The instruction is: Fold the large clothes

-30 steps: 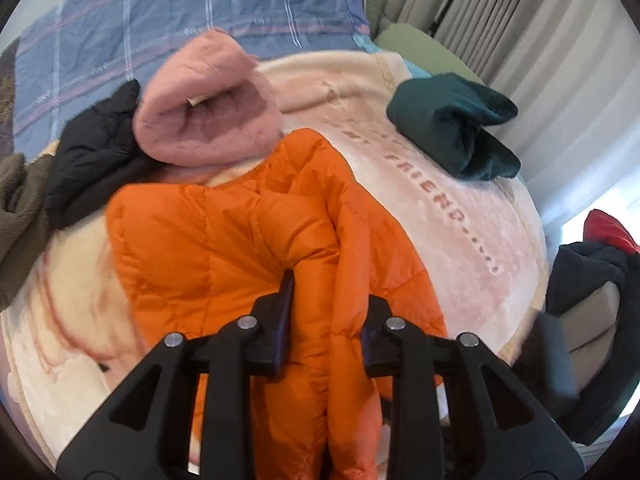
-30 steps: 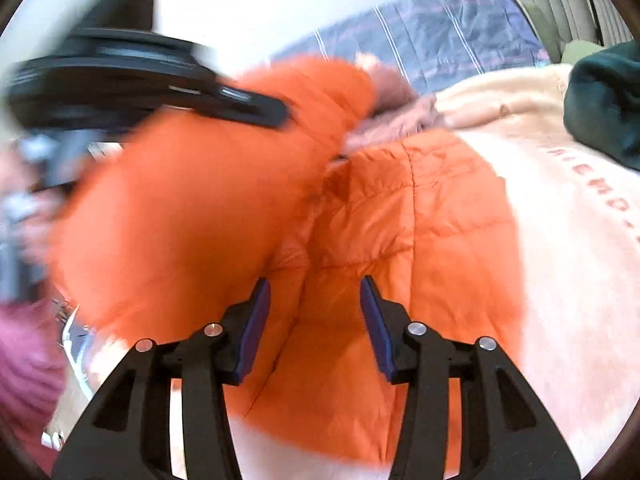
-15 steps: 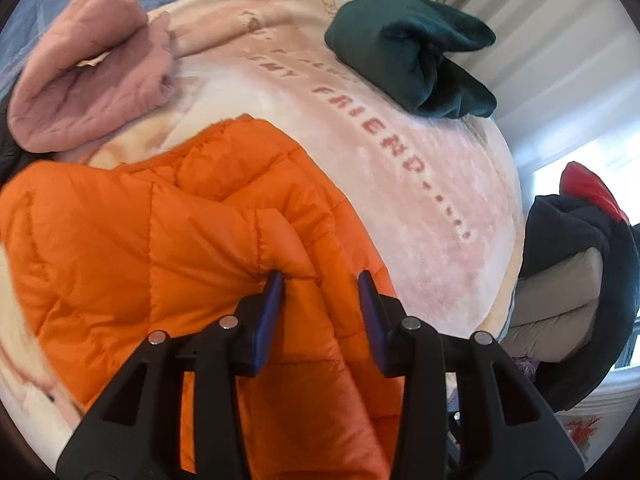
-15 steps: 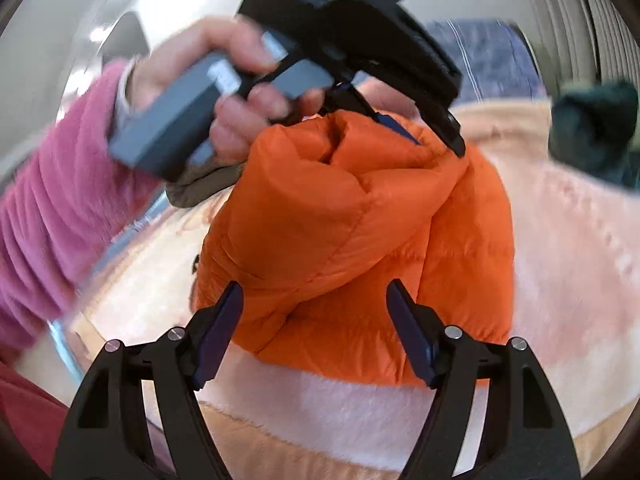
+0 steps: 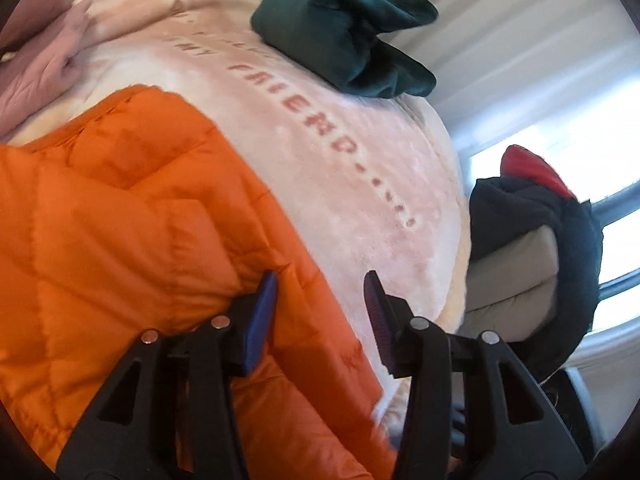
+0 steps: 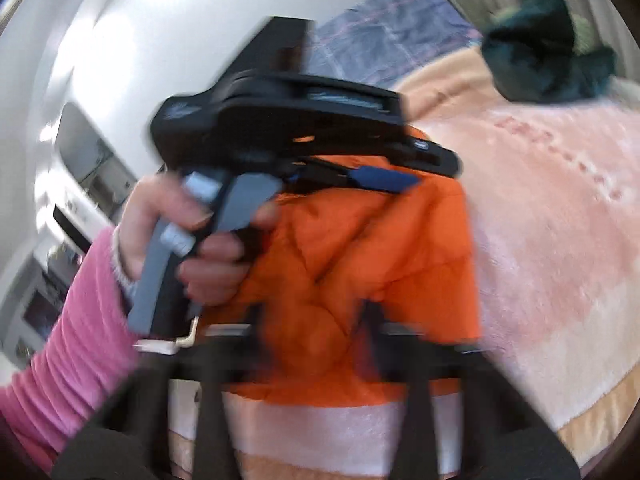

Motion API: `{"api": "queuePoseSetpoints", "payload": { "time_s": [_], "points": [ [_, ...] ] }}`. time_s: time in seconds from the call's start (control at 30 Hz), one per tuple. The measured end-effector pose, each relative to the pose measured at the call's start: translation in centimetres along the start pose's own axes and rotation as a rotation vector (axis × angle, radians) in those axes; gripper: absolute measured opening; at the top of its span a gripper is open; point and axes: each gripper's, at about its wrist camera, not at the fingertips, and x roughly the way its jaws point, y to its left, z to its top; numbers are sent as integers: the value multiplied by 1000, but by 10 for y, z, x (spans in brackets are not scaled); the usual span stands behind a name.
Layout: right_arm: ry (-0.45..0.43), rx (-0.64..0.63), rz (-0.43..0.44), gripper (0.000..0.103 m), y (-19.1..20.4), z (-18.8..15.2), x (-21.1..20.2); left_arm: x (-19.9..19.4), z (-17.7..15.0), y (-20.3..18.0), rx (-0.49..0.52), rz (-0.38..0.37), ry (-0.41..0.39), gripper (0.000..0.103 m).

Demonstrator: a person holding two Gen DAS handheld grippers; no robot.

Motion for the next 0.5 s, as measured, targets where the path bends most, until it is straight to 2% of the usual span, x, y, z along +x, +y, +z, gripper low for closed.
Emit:
{"api": "queuePoseSetpoints", "payload": {
  "time_s": [0.03,0.1,0.17,0.23,0.27,0.33,0.43,0.5],
  "points": [
    [4,23,3,10,-6,-1,1,0,1,-1,5,-2,-10,45],
    [8,63,-13,7,-24,-8,-2,-12,2,0,-3,-43,-45,40],
    [-7,73,-43,5,-36,-13,-8,-37,1,2,8,-46,-108,39],
    [-9,97,-70,1,-51,-18,-13,-64,-5,4,40,-1,-179,39],
    [0,109,-102,1,-58,-21,-12,-80,-10,9,57,58,-227,38],
    [24,157,-76,1,-75,-28,-6,-102,-22,24,54,143,-288,31],
    [21,145,-39,1,-72,-36,-8,-113,-36,44,53,154,-314,24],
    [8,81,-42,5,-62,-29,-9,-97,-41,53,65,136,-274,23]
  ]
}}
